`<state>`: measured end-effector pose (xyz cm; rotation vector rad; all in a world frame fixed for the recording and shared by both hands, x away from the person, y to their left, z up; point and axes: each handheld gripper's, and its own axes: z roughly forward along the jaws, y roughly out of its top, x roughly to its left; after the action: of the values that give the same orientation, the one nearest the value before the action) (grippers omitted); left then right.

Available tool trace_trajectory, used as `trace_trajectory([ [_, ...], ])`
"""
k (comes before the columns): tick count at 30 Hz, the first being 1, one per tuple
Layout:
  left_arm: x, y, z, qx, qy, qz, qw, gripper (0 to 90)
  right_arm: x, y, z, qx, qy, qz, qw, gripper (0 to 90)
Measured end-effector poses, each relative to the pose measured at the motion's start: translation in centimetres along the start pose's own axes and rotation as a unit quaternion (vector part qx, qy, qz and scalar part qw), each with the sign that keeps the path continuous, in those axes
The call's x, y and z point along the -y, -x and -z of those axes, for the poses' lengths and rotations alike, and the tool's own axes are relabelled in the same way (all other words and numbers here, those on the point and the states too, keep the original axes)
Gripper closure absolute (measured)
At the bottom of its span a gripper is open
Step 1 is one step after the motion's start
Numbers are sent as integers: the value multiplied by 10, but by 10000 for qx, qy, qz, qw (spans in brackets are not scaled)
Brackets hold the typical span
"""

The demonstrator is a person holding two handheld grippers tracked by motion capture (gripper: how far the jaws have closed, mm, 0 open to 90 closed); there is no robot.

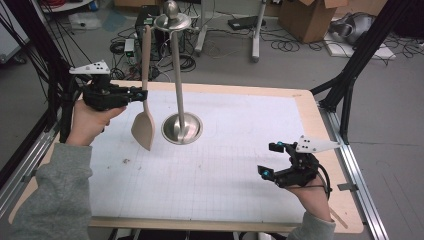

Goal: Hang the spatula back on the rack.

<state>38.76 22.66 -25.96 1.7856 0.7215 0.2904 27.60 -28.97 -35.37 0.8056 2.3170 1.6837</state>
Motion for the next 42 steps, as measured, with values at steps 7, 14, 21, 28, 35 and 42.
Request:
trace_trajectory([
  [7, -1, -1, -5, -123, 255, -34, 9996, 762, 1, 1, 2, 11, 36, -27, 10000, 62],
  [14, -3, 0, -4, -184, 312, -55, 9993, 764, 1, 0, 2, 6, 31, -23, 10000, 62],
  [21, -1, 9, -2, -349, 167, -396, 9985, 587, 2, 1, 1, 15, 4, -37, 10000, 62],
  [28, 8, 17, 0, -446, 8, -729, 9963, 285, 2, 1, 2, 17, 31, -28, 10000, 62],
  [35, 18, 16, 17, -627, 245, -515, 9964, 122, 1, 0, 0, 16, -12, -13, 10000, 62],
  [42, 29, 19, 38, -718, 436, -475, 9953, 114, 1, 1, -2, 19, -44, -34, 10000, 62],
])
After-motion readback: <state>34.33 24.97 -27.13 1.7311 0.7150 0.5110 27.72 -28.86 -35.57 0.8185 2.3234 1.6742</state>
